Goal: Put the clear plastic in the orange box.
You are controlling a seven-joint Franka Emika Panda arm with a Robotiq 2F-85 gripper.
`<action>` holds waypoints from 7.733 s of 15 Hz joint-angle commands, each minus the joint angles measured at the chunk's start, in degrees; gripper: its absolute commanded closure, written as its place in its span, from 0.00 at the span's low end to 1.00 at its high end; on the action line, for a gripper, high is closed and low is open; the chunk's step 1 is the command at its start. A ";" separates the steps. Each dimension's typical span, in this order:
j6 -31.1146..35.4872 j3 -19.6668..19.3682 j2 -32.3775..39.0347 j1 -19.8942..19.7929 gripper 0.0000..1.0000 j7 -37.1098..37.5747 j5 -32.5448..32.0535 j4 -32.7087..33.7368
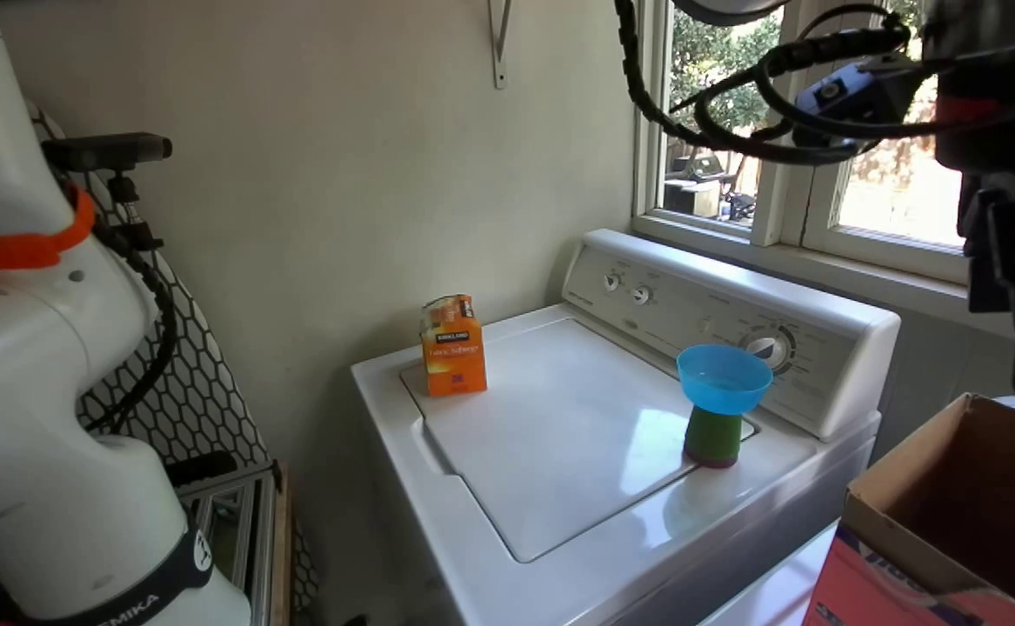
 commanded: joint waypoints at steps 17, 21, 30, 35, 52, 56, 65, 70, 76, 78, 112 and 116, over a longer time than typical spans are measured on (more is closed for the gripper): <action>-23.77 -4.56 25.63 -6.34 0.00 2.59 5.90 33.06; -19.52 -3.50 23.81 -6.58 0.00 -7.00 4.56 30.23; -23.77 -2.30 39.52 -13.78 0.00 -35.56 4.35 50.92; -22.18 -3.51 40.04 -13.76 0.00 -33.12 4.33 49.58; -27.52 -1.19 49.64 -17.56 0.00 -58.22 2.85 62.03; -27.52 -1.19 49.37 -17.34 0.00 -58.16 2.86 62.05; -20.68 -0.27 51.33 -18.36 0.00 -59.28 4.05 63.78; -9.94 3.89 57.60 -20.98 0.00 -61.78 2.90 70.76; -10.47 4.60 64.08 -20.74 0.00 -59.29 1.40 76.50; -11.31 4.38 65.68 -20.65 0.00 -58.29 0.63 77.60; -5.87 8.62 72.88 -21.05 0.00 -57.47 0.22 81.57; 5.15 10.37 75.89 -21.30 0.00 -58.63 0.65 83.00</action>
